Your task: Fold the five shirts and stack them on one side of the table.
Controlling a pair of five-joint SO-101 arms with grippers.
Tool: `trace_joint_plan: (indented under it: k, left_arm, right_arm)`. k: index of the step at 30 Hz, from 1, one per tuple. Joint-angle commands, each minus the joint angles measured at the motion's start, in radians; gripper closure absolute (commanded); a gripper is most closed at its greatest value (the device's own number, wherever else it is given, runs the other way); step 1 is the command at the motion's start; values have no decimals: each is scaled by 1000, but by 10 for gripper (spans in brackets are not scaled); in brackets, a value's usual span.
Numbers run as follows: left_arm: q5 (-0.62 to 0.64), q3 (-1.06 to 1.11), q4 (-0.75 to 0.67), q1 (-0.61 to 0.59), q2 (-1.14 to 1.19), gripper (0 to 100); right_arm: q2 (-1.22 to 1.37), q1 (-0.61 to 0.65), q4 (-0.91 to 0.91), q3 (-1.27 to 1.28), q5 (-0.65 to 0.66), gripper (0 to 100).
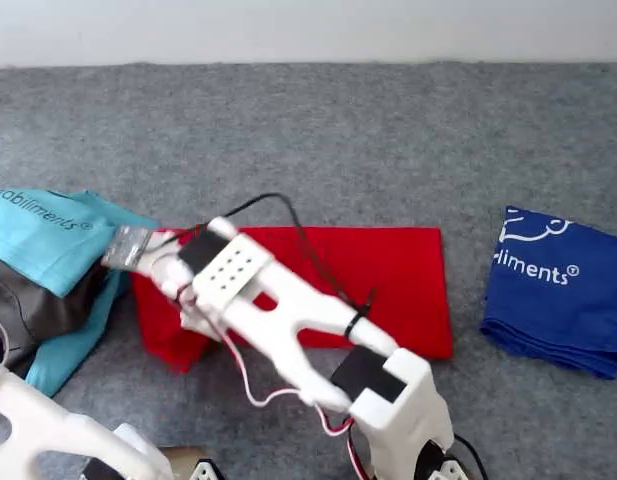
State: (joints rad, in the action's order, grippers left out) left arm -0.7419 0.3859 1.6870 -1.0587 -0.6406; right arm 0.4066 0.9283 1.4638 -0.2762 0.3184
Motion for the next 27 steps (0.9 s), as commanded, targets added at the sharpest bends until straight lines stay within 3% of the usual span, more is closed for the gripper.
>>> trace_joint_plan:
  k: [1, 9, 15, 17, 22, 27]
  left_arm:
    - [-5, -33, -12, 0, -17, 982]
    - [-5, -33, -9, 0, -17, 982]
    - [-5, -33, -6, 0, -17, 982]
    - [-5, -33, -6, 0, -17, 982]
    - [-5, -33, -6, 0, -17, 982]
    - [-5, -33, -6, 0, -18, 982]
  right_arm:
    - [-38, -70, -51, -51, 14, 990]
    - [74, -145, -171, -55, 8, 979]
    - [119, -214, -157, -110, -55, 738]
    - [119, -232, -120, -163, -100, 710]
    - [119, -214, 39, -330, -112, 734]
    - [127, -157, 137, -396, -106, 932]
